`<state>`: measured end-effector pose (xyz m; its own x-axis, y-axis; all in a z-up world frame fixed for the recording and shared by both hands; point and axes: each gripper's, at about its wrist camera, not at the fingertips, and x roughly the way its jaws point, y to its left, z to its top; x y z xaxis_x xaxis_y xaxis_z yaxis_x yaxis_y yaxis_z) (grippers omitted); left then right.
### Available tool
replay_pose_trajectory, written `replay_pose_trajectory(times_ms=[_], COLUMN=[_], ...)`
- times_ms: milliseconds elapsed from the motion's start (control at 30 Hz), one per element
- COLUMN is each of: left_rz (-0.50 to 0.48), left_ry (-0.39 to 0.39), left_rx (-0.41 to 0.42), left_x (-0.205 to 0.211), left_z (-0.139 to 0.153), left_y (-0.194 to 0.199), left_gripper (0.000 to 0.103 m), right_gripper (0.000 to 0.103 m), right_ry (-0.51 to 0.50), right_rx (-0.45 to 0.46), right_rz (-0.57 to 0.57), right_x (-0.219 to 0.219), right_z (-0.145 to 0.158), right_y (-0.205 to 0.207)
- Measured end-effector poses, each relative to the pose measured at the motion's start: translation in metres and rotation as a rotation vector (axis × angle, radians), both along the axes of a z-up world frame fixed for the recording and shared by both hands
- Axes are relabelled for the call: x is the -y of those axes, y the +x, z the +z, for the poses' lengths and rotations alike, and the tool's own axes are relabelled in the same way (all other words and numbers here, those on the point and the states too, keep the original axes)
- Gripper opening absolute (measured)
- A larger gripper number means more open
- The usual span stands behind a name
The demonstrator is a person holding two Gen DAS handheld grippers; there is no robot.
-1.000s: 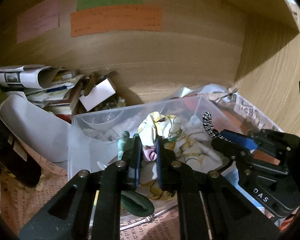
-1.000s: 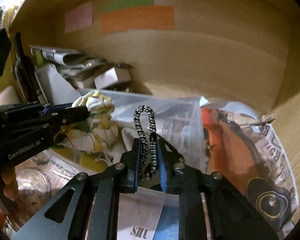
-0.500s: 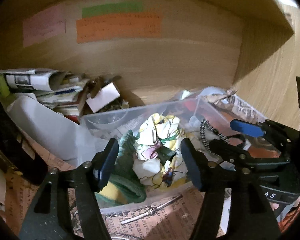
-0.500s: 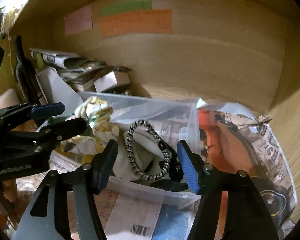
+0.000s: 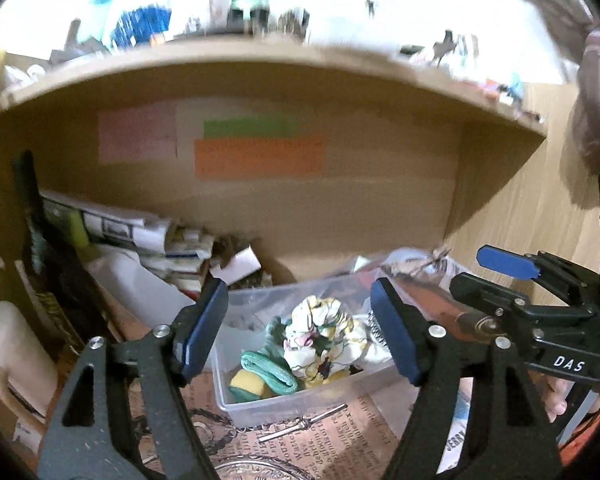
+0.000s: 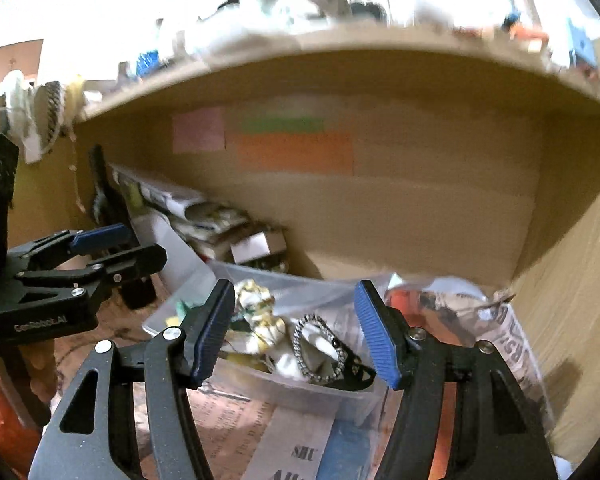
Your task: Organize soft objects
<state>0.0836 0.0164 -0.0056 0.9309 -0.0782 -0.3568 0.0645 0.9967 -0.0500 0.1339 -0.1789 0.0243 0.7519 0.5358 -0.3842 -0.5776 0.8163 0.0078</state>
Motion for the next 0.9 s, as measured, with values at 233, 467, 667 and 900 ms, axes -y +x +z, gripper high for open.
replay_pose_trajectory(times_ms=[233, 467, 667, 900], left_rz=[0.000, 0.011, 0.011, 0.015], left_ry=[-0.001, -0.006, -0.011, -0.010], left_rx=[0.095, 0.134, 0.134, 0.139], left_x=[0.002, 0.003, 0.003, 0.005], left_z=[0.017, 0.025, 0.026, 0.026], left_y=[-0.036, -0.057, -0.064, -0.069], left_gripper=[0.090, 0.101, 0.102, 0.103], right_gripper=[0.080, 0.087, 0.100, 0.101], right_ry=[0.055, 0.072, 0.098, 0.108], right_rx=[0.073, 0.103, 0.117, 0.115], right_rz=[0.001, -0.001, -0.009, -0.010], right_x=[0.008, 0.010, 0.015, 0.018], right_z=[0.017, 0.022, 0.025, 0.024], right_y=[-0.025, -0.041, -0.051, -0.054])
